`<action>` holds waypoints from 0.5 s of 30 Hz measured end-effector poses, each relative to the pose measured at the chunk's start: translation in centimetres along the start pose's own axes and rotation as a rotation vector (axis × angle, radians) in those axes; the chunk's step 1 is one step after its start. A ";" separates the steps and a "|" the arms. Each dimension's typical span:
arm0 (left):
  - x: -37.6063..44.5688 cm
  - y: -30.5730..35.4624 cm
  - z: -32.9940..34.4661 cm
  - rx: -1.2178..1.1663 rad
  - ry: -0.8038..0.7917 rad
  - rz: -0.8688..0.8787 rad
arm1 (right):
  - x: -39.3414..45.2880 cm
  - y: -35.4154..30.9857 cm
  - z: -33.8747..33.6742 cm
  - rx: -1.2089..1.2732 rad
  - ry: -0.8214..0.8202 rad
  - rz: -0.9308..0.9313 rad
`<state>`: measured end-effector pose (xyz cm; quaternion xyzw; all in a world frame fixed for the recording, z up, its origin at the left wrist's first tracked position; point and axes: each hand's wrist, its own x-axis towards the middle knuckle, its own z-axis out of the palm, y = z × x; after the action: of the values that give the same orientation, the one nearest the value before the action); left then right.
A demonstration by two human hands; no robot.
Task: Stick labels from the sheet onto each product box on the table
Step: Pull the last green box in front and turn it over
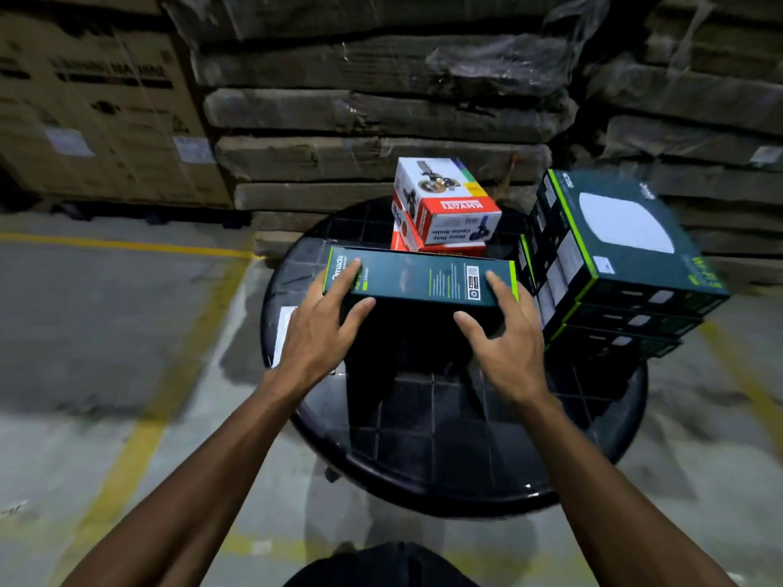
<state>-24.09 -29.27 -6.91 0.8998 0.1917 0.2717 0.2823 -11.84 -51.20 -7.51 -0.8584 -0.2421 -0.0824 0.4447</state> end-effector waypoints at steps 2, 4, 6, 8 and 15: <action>1.1 0.7 -0.7 0.002 0.039 -0.015 | 0.6 -0.7 -0.2 -0.020 0.045 -0.008; 1.8 1.2 -1.2 0.007 0.056 -0.031 | 0.9 -1.3 -0.1 -0.031 0.087 -0.011; 2.0 1.3 -1.3 0.020 0.056 -0.031 | 0.9 -1.6 0.0 -0.031 0.104 -0.005; 1.5 1.0 -1.0 0.008 0.030 -0.034 | 0.4 -1.3 0.1 -0.036 0.094 0.011; -0.7 -0.1 0.1 -0.023 0.019 -0.020 | -1.5 -0.2 1.1 -0.042 0.107 0.003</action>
<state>-24.66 -29.55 -7.32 0.8919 0.2004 0.2795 0.2938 -13.33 -50.73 -8.61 -0.8624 -0.2148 -0.1325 0.4389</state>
